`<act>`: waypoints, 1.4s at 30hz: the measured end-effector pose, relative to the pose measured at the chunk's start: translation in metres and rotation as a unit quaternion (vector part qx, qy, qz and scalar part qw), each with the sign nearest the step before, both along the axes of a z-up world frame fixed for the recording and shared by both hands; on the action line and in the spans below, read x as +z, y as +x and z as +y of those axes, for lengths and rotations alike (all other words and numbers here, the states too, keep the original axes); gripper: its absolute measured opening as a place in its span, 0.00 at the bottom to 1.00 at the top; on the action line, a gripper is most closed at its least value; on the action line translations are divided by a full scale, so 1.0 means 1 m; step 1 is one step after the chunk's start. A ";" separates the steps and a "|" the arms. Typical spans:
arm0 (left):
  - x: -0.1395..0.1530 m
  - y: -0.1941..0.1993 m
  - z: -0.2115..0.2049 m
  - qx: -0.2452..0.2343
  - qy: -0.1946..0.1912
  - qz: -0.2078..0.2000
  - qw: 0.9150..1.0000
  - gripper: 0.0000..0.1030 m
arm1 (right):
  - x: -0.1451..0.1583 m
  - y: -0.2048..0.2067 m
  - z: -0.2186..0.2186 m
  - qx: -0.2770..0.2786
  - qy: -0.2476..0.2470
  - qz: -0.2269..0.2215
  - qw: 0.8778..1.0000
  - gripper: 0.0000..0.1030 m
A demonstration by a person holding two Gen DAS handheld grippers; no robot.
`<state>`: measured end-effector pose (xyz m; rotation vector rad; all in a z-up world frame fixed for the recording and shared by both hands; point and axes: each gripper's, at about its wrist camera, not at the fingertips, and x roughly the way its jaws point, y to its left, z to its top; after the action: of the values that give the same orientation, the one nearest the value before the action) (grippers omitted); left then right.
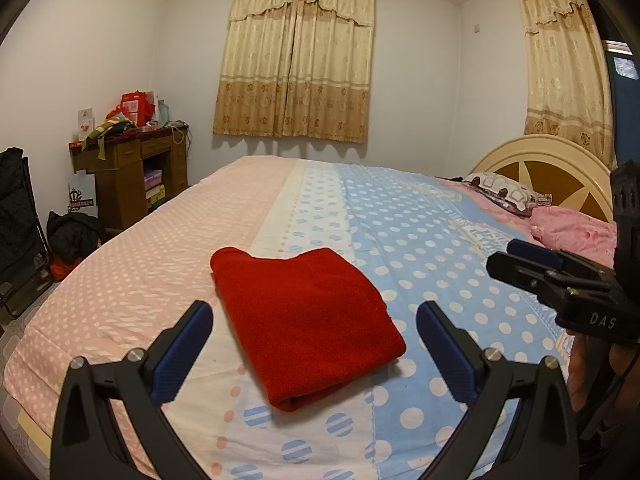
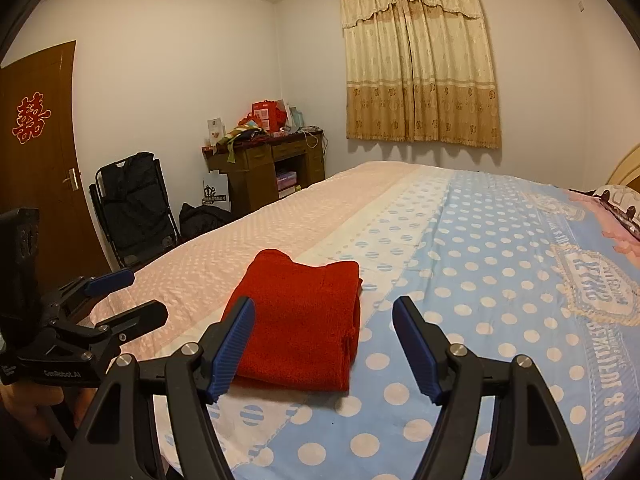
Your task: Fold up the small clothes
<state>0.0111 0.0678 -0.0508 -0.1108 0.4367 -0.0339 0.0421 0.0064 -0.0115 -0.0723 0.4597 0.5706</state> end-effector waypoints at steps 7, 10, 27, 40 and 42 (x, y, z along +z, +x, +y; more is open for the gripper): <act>-0.001 0.000 -0.001 0.001 0.002 0.000 1.000 1.00 | 0.001 -0.001 0.001 0.000 -0.005 0.004 1.000 0.70; -0.002 0.001 -0.002 0.002 0.008 0.003 1.000 1.00 | 0.001 -0.001 0.001 0.001 -0.005 0.004 1.000 0.70; 0.008 -0.003 0.002 0.033 0.030 -0.009 0.999 1.00 | 0.002 -0.002 0.001 0.000 -0.002 0.002 1.000 0.71; 0.016 -0.002 0.021 0.036 0.018 -0.025 0.999 1.00 | -0.002 -0.004 0.001 0.008 -0.006 0.006 1.000 0.71; 0.015 0.000 0.023 0.034 0.014 -0.023 0.999 1.00 | -0.003 -0.004 0.002 0.009 -0.008 0.008 1.000 0.71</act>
<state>0.0114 0.0904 -0.0360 -0.0965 0.3876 0.0370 0.0377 0.0083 -0.0141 -0.0868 0.4785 0.5858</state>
